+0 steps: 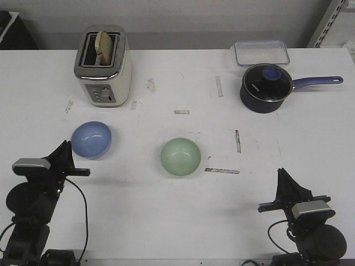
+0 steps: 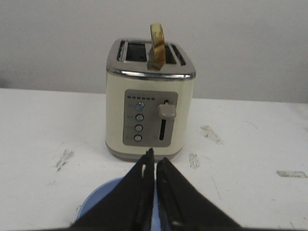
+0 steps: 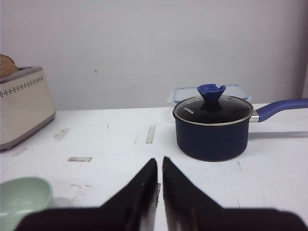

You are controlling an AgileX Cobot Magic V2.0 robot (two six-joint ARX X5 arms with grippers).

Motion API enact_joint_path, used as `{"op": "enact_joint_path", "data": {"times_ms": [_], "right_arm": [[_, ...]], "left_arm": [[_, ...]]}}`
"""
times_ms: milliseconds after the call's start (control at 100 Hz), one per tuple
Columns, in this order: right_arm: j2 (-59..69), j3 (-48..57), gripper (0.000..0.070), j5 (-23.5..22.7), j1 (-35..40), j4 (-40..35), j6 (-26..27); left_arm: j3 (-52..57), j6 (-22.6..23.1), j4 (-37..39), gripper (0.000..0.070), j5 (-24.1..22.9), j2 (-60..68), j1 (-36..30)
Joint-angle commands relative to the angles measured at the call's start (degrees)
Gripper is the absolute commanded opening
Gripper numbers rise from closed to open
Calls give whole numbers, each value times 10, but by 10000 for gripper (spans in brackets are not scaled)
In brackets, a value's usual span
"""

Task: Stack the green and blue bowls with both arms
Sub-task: 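Reach the left gripper to the light blue bowl and grasp its rim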

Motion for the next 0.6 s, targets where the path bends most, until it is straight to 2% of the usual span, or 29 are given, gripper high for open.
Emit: {"op": "enact_joint_path", "data": {"times_ms": [0,340,410,590], "right_arm": [[-1,0,6,0,0,8,-2],[-1,0,6,0,0,8,-2],[-1,0,6,0,0,8,-2],[-1,0,6,0,0,8,-2]], "left_arm": [[30,-2,-18,1,0,38,1],[203,-5,-269,1,0,247,2],[249,-21,-326,1,0,291,2],[342,-69,-413,1,4,386,26]]}}
